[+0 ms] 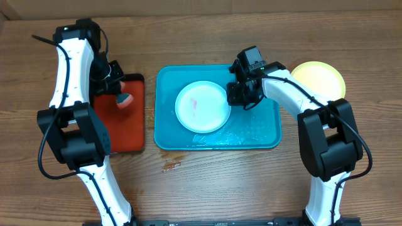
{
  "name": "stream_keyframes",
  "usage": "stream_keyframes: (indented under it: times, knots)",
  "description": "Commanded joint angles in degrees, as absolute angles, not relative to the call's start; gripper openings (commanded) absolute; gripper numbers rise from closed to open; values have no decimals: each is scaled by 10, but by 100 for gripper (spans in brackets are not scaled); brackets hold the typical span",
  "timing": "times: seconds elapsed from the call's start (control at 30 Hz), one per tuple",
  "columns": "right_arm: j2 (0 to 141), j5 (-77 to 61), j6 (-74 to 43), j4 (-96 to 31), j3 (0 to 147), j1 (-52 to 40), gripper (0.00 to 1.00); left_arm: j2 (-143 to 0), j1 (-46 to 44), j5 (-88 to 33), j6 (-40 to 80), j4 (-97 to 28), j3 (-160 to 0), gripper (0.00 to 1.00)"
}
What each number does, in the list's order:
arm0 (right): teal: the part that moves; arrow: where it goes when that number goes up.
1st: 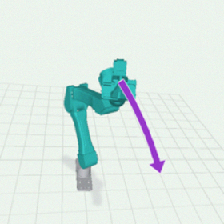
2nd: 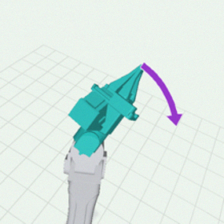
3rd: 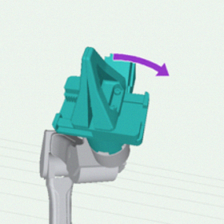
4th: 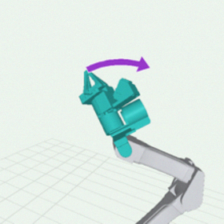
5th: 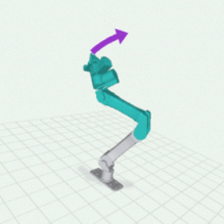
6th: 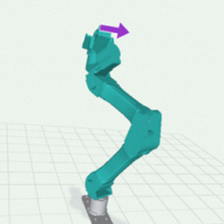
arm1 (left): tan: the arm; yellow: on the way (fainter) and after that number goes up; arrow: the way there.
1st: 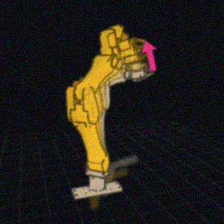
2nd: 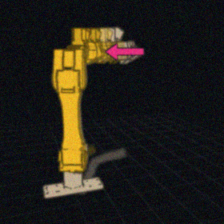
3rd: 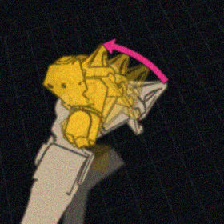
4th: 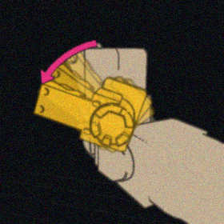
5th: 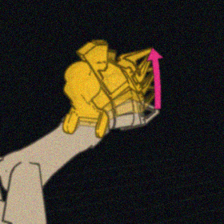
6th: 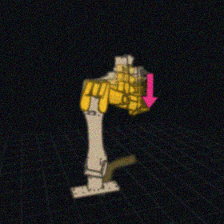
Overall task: Clean dirty plates on tray and stack at the side
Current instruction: 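Grasp the sponge with the left gripper and bring it to the white plate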
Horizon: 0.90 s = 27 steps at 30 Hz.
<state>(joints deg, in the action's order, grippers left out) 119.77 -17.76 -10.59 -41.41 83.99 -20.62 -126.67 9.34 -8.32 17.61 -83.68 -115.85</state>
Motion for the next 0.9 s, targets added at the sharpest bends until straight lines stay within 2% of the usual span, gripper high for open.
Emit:
stream_keyframes:
  times: [0.0, 0.07, 0.27, 0.43, 0.53, 0.73, 0.87]
  knots:
    - [1198, -176, -124, -396, 829, -206, 4, -1265, 74, -242, 78, -845, -1157, 4]
    - [1198, -175, -136, -382, 821, -206, 4, -1265, 56, -269, 57, -849, -1156, 4]
    - [1198, -177, -153, -333, 787, -207, 4, -1267, -31, -238, 56, -828, -1153, 4]
    - [1198, -176, -153, -333, 787, -207, 4, -1268, -102, -165, 143, -768, -1125, 4]
    - [1198, -176, -152, -333, 787, -207, 4, -1268, -136, -159, 155, -727, -1100, 4]
    - [1191, -167, -148, -349, 804, -207, 4, -1269, -170, -153, 155, -679, -1074, 4]
    - [1166, -88, -149, -388, 826, -213, 4, -1270, -173, -144, 163, -667, -1074, 4]
